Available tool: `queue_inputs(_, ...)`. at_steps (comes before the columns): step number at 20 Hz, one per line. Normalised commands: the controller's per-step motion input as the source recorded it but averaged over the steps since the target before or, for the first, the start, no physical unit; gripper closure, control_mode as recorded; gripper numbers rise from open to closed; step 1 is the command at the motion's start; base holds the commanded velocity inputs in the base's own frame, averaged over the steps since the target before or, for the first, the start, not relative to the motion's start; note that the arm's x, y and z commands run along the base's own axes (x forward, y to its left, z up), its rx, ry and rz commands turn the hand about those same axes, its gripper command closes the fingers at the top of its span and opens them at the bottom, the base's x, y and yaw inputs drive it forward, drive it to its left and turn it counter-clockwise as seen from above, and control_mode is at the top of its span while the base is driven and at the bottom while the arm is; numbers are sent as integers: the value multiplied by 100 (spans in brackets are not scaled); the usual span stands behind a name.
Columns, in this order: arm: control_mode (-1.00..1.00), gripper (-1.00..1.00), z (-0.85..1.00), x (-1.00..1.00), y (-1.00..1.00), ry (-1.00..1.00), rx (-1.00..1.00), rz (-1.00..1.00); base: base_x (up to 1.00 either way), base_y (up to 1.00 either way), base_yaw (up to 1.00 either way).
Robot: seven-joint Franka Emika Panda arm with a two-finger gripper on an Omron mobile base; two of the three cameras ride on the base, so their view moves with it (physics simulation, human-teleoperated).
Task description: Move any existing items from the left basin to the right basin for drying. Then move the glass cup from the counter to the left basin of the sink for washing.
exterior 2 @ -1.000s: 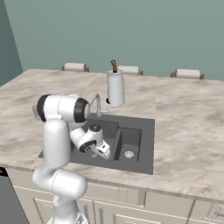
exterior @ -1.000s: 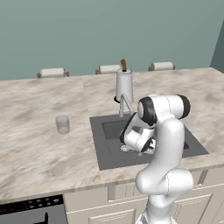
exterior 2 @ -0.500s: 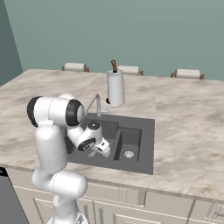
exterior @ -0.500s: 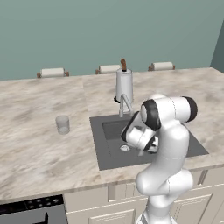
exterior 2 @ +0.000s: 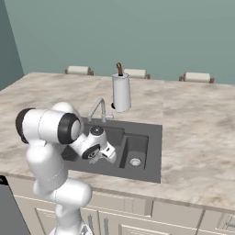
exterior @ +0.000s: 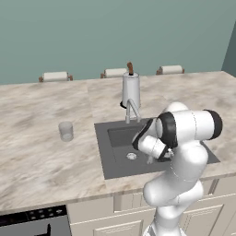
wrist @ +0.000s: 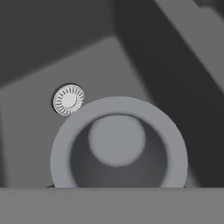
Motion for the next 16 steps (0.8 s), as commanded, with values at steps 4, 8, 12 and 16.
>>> queue_inputs(4,-100,100,64,0,-24,0,0,0,0,0,0)
queue_inputs(8,-100,100,72,0,-21,3,0,0,0,0,0)
queue_inputs(12,-100,100,79,6,-17,6,0,0,0,0,0)
queue_inputs(16,-100,100,77,3,-20,9,0,0,0,0,0)
